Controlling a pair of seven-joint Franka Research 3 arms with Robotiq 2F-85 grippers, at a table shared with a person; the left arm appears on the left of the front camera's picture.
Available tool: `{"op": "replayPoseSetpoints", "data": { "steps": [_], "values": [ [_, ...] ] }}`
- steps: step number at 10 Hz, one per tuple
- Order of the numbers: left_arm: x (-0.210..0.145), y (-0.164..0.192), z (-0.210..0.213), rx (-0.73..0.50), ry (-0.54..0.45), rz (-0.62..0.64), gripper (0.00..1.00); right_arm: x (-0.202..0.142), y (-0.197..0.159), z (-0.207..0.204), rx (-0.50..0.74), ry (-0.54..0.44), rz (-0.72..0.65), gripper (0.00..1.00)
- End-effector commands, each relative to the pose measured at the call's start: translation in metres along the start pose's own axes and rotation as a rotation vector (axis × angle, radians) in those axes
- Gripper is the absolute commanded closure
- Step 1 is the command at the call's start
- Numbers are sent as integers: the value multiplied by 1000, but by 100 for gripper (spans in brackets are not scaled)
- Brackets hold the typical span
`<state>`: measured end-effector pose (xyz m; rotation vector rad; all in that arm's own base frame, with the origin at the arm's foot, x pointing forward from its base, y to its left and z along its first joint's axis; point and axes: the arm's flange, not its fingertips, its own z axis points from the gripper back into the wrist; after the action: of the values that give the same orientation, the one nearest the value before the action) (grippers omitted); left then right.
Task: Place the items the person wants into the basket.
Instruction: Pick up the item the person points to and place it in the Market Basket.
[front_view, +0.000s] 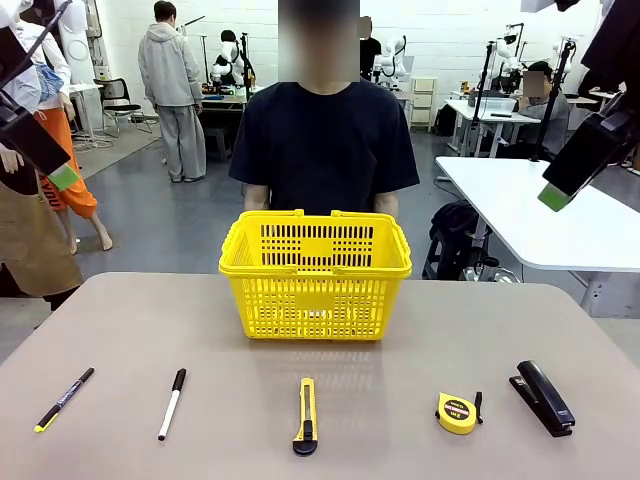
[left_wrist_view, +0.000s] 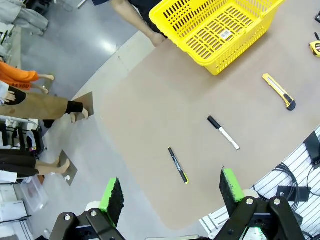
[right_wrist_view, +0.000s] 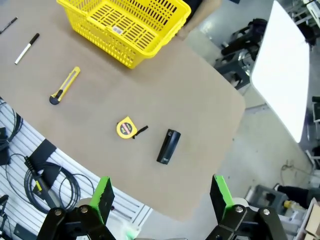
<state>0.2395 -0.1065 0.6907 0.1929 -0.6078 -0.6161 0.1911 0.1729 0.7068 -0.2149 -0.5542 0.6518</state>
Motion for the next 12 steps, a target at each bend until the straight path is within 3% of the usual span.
{"op": "replayPoseSetpoints", "data": {
  "steps": [1, 2, 3, 4, 6, 9, 12],
  "values": [
    [-4, -2, -1, 2, -1, 1, 0, -3, 0, -2, 3, 1, 0, 0],
    [0, 0, 0, 0, 0, 0, 0, 0, 0, 0, 0, 0, 0, 0],
    [-1, 26, 3, -223, -11, -107, 0, -11, -20, 4, 133, -118, 135, 0],
    [-8, 57, 3, -343, -40, -119, 0, -23, -43, 5, 251, -188, 199, 0],
    [-37, 116, 16, -406, -107, -117, 0, -60, -100, 3, 412, -353, 189, 0],
    [-94, 188, 12, -505, -328, -17, 0, -132, -171, -40, 601, -581, -25, 0],
    [-144, 234, -4, -572, -527, 34, 0, -200, -205, -64, 620, -846, -107, 0]
  ]
}}
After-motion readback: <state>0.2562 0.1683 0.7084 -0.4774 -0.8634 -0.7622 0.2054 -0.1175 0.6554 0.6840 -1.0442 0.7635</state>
